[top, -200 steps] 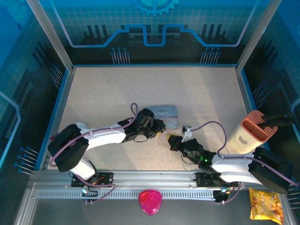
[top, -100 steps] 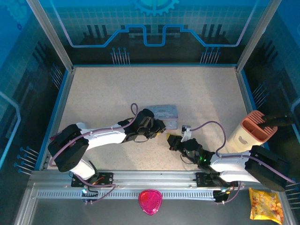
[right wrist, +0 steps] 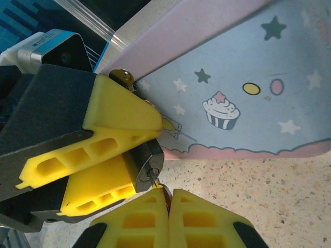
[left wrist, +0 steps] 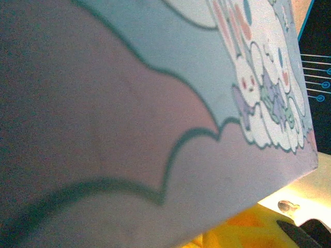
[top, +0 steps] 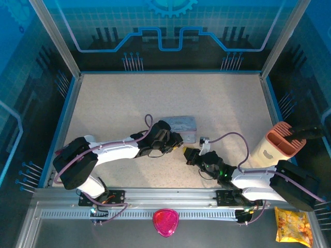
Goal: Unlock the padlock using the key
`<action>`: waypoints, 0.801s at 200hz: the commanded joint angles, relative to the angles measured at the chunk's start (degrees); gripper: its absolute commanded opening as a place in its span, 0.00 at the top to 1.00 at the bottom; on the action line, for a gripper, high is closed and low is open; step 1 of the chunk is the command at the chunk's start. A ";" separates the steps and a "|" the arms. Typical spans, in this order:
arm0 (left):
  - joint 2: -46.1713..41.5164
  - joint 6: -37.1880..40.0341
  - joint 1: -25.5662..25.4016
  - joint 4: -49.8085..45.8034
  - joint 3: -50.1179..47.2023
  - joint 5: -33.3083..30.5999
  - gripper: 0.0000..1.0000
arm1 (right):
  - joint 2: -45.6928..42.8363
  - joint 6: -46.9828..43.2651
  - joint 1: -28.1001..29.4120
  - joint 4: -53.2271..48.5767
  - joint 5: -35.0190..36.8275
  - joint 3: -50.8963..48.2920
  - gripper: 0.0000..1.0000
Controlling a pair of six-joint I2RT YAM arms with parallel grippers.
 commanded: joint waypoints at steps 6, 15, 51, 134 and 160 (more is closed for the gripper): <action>-0.32 0.43 -2.29 -0.77 2.29 3.52 0.93 | 1.22 -0.70 -0.81 6.65 -2.41 3.29 1.00; -0.12 0.71 -2.53 -1.01 2.60 3.48 0.93 | 1.79 -0.54 -0.99 7.46 -2.85 3.39 1.00; 0.36 1.00 -2.85 -1.77 3.21 3.26 0.94 | 2.97 -0.31 -1.56 8.38 -3.99 3.65 1.00; -1.59 6.34 1.76 -12.86 4.53 -2.82 0.94 | -4.36 -18.29 -3.60 -12.96 -6.70 5.65 0.56; -1.94 6.67 3.33 -12.91 3.97 -2.45 0.94 | -8.65 -29.72 -2.20 -15.54 -3.59 4.91 0.55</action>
